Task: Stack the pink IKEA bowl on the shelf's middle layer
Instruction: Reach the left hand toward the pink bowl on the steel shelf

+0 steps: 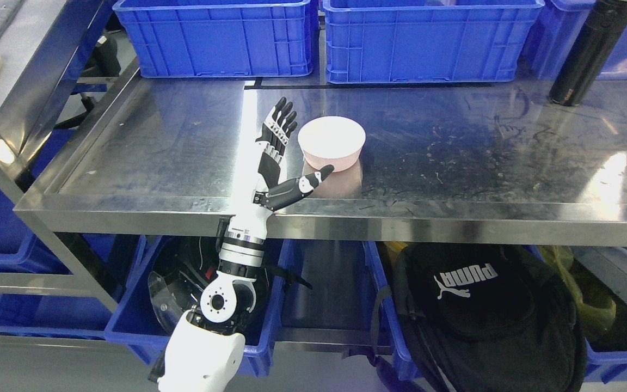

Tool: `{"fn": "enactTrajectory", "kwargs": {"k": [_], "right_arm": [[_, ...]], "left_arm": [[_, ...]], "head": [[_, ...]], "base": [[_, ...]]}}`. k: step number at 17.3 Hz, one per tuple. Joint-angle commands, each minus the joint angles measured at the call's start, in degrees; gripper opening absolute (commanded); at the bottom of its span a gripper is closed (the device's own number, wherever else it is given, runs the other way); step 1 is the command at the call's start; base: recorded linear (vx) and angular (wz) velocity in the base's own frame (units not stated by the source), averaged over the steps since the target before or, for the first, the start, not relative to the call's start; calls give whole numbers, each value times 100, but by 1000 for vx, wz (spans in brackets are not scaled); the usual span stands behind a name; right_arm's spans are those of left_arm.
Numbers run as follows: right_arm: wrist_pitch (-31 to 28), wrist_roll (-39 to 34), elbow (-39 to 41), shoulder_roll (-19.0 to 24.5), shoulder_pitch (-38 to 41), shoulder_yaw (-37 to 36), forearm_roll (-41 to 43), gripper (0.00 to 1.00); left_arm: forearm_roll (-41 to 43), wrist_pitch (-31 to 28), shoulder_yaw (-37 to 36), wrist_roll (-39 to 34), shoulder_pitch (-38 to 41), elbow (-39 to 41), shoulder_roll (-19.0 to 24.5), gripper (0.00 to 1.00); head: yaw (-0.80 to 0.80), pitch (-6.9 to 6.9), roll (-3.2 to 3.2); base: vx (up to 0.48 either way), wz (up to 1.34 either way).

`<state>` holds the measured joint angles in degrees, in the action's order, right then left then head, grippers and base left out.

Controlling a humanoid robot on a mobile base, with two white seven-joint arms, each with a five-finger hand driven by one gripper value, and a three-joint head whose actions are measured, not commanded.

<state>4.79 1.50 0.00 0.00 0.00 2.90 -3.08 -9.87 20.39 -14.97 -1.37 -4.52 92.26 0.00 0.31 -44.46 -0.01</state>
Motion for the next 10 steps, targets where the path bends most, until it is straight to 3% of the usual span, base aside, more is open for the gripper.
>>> {"fn": "enactTrajectory", "kwargs": {"k": [1,4,7,10], "right_arm": [[-5,0,100,-100,132,0,0,100],[-5,0,100,-100,132,0,0,100],[-5,0,100,-100,132,0,0,100],[-5,0,100,-100,132,0,0,100]], "left_arm": [[220,-9,809,-4,3,11,100,100],[817,26,882,49,-310,-6,100,100],[2099,-27,838,486,-1154,2,1113,100],[3145,-27,838,1285,-1787,20,1861,99]], "head": [[0,0,0],[0,1,0],[0,1,0],[0,1,0]], "base": [[-24,-188],[-29,-148],[-23,-119],[-7,-92]]}}
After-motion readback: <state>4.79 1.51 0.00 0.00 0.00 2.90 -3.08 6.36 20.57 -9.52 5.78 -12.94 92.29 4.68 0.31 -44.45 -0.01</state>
